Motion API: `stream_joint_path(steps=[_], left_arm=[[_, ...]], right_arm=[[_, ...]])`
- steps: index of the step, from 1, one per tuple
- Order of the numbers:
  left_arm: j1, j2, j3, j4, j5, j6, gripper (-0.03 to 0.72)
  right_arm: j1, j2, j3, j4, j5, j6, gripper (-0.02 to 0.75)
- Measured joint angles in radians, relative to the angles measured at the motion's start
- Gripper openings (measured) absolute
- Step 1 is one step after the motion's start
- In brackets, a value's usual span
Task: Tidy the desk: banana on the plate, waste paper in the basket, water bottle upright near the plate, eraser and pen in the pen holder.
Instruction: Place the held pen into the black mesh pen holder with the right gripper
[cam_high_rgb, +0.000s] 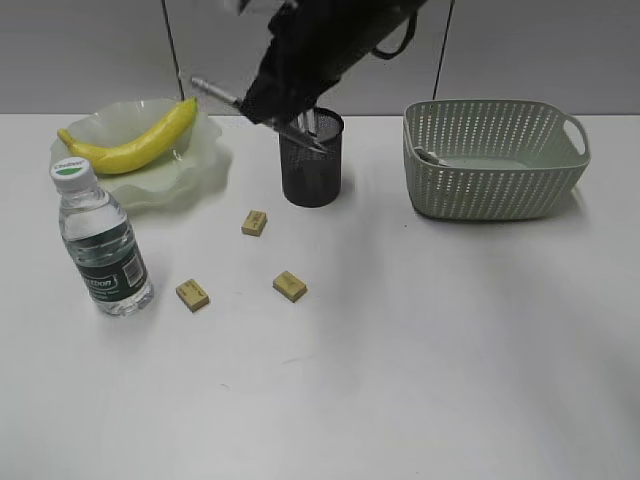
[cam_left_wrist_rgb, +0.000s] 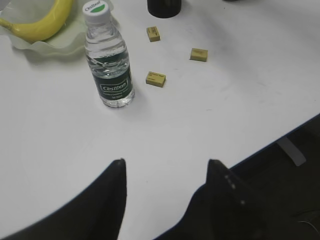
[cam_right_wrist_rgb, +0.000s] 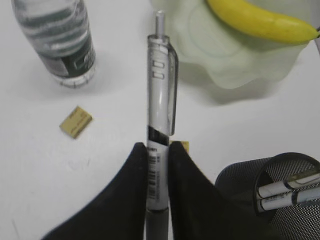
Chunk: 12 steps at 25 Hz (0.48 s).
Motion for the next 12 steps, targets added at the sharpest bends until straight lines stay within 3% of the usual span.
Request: stream_joint_path(steps=[7,12], left_arm=[[0.0,0.0,0.0,0.0,0.0,0.0,0.384],[0.0,0.0,0.0,0.0,0.0,0.0,0.384]], right_arm=[[-0.142,-0.006,0.0,0.326,-0.069,-0.057,0.098],[-0.155,-0.006,0.056,0.539,-0.198,-0.22,0.098]])
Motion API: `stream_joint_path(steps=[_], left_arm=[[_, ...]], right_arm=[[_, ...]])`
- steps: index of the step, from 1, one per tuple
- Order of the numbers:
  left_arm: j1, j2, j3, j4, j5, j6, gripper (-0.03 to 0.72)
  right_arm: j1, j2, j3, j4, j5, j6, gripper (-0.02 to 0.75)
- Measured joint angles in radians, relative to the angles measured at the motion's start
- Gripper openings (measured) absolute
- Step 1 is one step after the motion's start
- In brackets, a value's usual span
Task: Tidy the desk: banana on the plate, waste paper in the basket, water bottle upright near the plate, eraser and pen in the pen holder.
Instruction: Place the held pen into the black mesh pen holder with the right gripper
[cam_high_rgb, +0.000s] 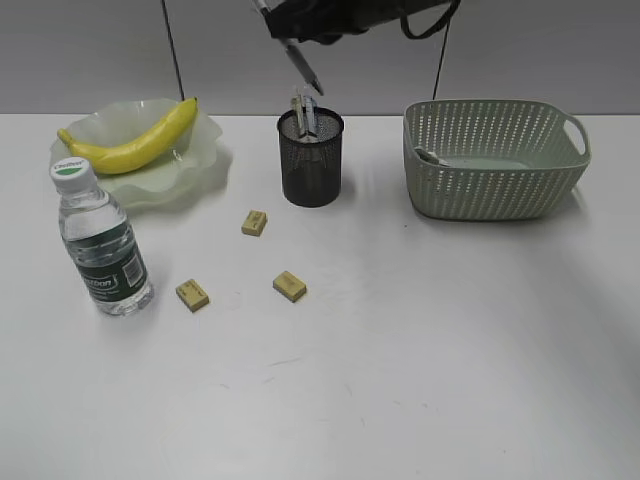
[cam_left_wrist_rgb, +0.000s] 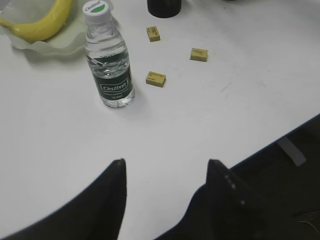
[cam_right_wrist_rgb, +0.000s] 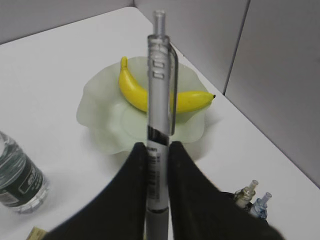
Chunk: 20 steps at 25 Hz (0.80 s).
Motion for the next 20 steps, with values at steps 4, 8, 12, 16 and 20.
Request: stream_joint_path(steps=[4,8,12,16,20], left_arm=[[0.0,0.0,0.0,0.0,0.0,0.0,0.384],[0.0,0.0,0.0,0.0,0.0,0.0,0.384],[0.0,0.0,0.0,0.0,0.0,0.0,0.384],[0.0,0.0,0.0,0.0,0.0,0.0,0.384],[0.0,0.0,0.0,0.0,0.0,0.0,0.384]], right_arm=[[0.0,0.001,0.093,0.246,-0.128,-0.211,0.098],[0.0,0.025,0.142,0.576,-0.187,-0.482,0.098],[0.0,0.077,0.147,0.706,-0.2,-0.609,0.098],[0.0,0.119,0.149,0.723,-0.208,-0.638,0.098],[0.0,0.154,0.149,0.726,-0.228,-0.643,0.098]])
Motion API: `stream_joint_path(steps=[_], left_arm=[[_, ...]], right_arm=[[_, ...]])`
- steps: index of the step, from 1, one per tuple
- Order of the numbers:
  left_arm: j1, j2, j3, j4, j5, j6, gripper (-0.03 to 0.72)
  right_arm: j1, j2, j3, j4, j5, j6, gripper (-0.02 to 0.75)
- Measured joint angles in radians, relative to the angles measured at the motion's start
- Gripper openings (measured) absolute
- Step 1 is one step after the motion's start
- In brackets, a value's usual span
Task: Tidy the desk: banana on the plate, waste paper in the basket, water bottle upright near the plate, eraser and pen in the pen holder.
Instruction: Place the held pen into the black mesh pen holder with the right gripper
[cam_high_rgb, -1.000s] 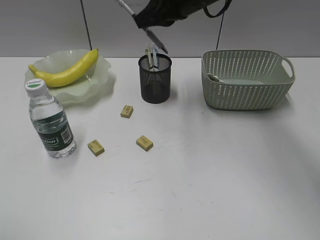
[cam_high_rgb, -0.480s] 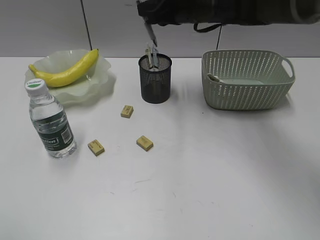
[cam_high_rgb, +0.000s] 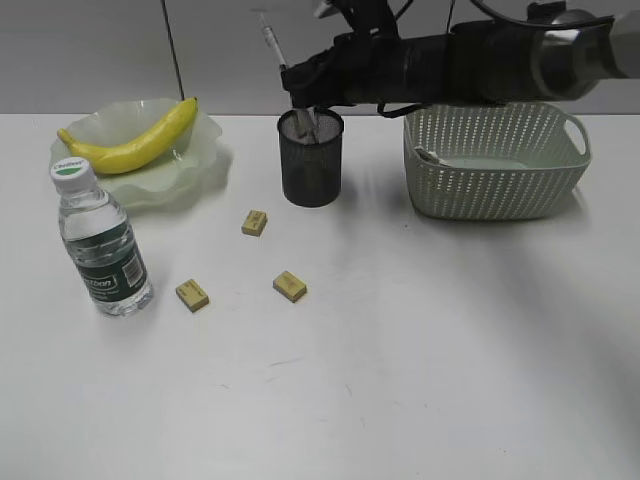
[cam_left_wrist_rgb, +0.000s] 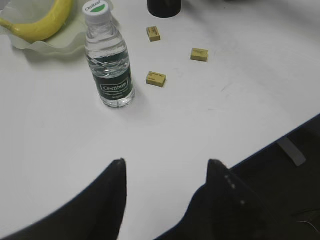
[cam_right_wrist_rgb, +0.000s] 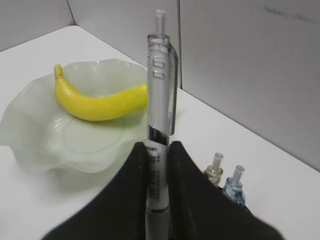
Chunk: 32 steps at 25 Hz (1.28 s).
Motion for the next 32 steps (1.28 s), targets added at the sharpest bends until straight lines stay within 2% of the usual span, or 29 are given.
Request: stream_joint_path(steps=[18,19,21,23,26,29,32], left_arm=[[0.0,0.0,0.0,0.0,0.0,0.0,0.384],[0.0,0.0,0.0,0.0,0.0,0.0,0.384],[0.0,0.0,0.0,0.0,0.0,0.0,0.384],[0.0,0.0,0.0,0.0,0.0,0.0,0.384],[0.0,0.0,0.0,0.0,0.0,0.0,0.384],[0.0,0.0,0.0,0.0,0.0,0.0,0.384],[0.0,0.0,0.0,0.0,0.0,0.0,0.384]], right_arm=[[0.0,0.055,0.0,0.002,-0.091,-0.085,0.099],[0.0,0.058,0.0,0.002,-0.092,-0.085,0.115],[0.0,0.058,0.0,0.002,-0.091,-0.085,0.195],[0.0,0.058,0.0,0.003,-0.091,-0.085,0.338],[0.0,0.05,0.0,0.003,-0.091,-0.085,0.484],[0.0,0.017,0.0,0.003,-0.093,-0.067,0.526],[0.0,-0.043,0.0,0.003,-0.12,0.003,0.533]])
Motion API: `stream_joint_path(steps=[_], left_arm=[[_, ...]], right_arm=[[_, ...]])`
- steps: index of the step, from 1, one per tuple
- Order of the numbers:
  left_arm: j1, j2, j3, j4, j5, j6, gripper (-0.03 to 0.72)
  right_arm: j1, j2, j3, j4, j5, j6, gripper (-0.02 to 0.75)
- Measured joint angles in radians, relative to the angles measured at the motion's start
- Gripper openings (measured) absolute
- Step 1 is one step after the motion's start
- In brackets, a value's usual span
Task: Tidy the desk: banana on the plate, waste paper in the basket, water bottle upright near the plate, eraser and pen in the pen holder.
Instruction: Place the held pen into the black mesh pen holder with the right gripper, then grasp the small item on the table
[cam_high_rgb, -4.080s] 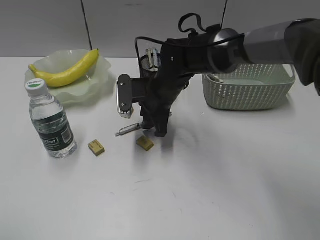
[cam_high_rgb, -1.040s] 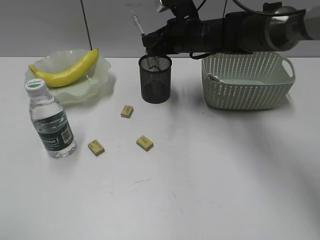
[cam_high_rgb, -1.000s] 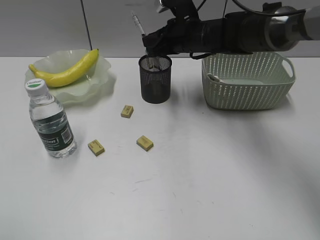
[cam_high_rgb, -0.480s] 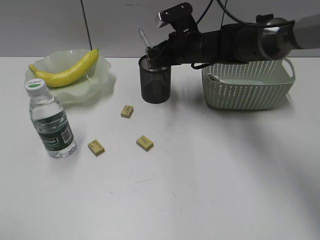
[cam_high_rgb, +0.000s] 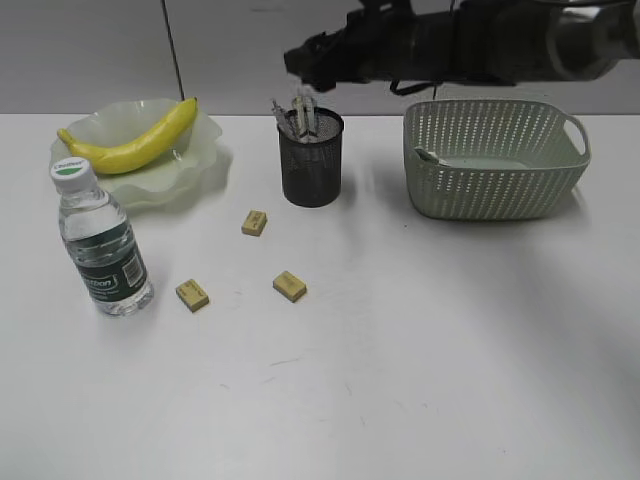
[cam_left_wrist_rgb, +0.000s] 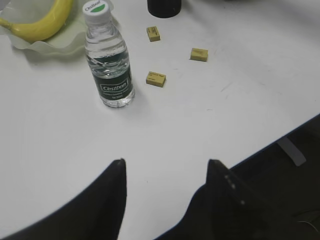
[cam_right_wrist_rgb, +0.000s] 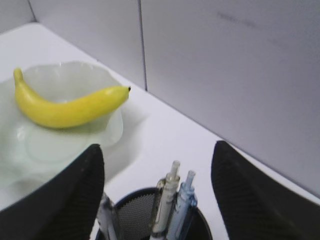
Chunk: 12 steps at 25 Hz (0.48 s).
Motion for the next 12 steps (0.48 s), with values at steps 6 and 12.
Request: stream_joint_path(steps=[6,12], left_arm=[[0.0,0.0,0.0,0.0,0.0,0.0,0.384],[0.0,0.0,0.0,0.0,0.0,0.0,0.384]], right_arm=[[0.0,-0.133,0.0,-0.224,0.002,0.226,0.533],[0.001,-0.22,0.0,-0.92,0.189,0.819,0.533]])
